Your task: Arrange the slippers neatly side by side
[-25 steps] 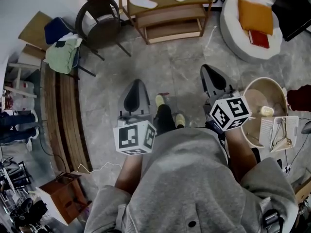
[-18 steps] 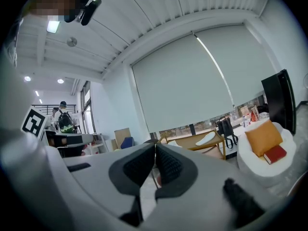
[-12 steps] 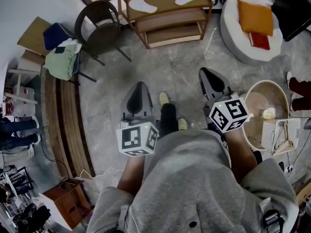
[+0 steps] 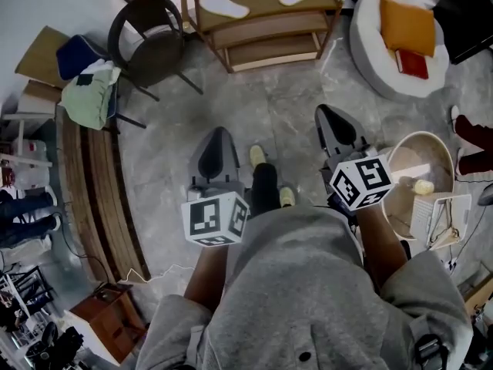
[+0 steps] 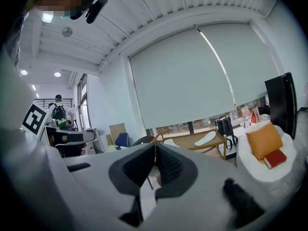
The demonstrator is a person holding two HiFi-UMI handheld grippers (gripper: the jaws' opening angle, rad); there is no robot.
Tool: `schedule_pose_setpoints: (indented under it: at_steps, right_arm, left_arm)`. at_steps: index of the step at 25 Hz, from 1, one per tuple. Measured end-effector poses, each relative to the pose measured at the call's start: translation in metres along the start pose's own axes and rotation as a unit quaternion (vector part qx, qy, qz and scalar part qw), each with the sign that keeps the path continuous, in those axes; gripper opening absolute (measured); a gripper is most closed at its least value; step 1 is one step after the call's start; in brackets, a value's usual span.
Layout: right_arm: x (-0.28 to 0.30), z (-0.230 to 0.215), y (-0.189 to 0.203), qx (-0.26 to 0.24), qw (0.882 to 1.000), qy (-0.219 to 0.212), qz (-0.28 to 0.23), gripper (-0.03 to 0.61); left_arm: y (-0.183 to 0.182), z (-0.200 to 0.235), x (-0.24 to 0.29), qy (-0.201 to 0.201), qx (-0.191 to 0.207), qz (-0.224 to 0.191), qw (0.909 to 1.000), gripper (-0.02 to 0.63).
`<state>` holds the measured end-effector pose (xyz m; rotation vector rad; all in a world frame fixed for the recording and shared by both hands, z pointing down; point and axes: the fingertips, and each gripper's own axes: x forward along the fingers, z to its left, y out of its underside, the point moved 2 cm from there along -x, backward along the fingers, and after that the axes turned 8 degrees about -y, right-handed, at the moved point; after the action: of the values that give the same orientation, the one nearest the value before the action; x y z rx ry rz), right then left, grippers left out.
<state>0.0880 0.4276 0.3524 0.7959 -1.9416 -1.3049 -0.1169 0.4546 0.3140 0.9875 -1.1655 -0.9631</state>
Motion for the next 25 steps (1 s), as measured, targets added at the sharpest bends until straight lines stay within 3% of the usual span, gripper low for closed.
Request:
schedule_pose_setpoints:
  at_steps: [15,25]
  right_arm:
    - [0.08,-0.016,-0.021,-0.005,0.999,0.029,0.019,0.025]
    - [0.162,-0.009,-0.035,-0.014,0.999,0.02,0.027,0.025]
  left_arm:
    - [-0.023,0.03,0.088,0.041,-0.011,0.013,0.999,0.014]
    - [-0.04,0.089,0.138,0.034,-0.016,0.018,0.9991,0.014]
